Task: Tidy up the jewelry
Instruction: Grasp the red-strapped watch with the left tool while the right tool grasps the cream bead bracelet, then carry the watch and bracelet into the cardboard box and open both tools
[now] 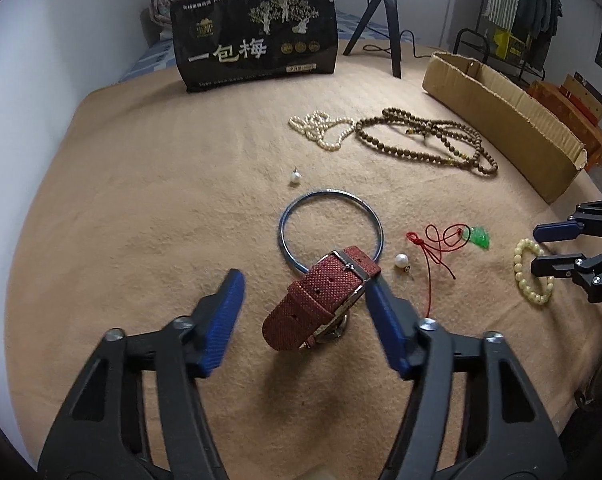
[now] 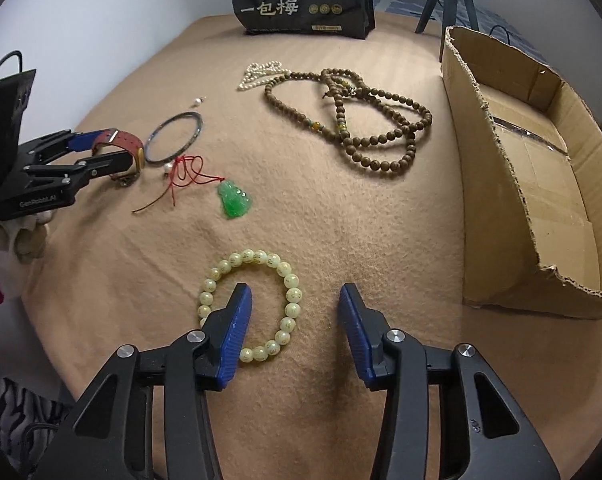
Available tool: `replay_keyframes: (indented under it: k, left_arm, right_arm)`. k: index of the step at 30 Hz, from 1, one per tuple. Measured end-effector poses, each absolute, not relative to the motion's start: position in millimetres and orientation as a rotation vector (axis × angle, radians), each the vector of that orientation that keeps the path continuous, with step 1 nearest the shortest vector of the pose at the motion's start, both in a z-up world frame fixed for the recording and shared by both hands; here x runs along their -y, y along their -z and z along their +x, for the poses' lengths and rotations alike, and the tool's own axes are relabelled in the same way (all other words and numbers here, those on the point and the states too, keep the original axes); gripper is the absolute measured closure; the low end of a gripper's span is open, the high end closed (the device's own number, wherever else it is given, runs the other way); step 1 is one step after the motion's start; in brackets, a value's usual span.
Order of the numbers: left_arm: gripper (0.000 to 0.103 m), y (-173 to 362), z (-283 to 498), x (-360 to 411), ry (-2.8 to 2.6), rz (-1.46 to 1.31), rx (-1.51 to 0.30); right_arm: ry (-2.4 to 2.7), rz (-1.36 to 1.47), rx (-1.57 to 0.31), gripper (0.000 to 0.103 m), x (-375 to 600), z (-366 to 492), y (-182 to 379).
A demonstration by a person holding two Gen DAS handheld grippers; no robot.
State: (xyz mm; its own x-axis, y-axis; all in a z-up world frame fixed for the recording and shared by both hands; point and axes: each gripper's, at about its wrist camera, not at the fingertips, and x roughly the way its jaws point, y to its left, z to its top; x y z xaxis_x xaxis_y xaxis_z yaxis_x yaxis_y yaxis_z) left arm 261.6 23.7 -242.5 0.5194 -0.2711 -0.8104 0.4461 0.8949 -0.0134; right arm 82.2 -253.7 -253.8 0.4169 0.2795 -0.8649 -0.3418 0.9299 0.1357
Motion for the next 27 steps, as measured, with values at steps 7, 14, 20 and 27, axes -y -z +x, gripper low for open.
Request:
replay_keyframes:
  k: [7, 14, 20, 27]
  left_arm:
    - [0.074, 246.2, 257.2, -25.9, 0.436, 0.177, -0.954]
    - [0.083, 240.9, 251.7, -32.5, 0.415, 0.132, -0.956]
    - [0.085, 231.4, 244.1, -32.9, 0.396, 0.115, -0.933]
    - [0.086, 216.5, 233.6, -34.5, 0.386, 0.104, -0.898]
  right_arm:
    - [-0.385, -0.066, -1.074, 0.085, 252.2, 82.1, 253.2]
    - [-0.382, -0.035, -1.063, 0.096, 252.9, 79.6, 252.8]
    - [-0.375, -0.028, -1.028, 0.097, 253.0, 75.3, 242.4]
    - [-0.366, -0.067, -0.953, 0.097, 250.7, 66.0, 217.9]
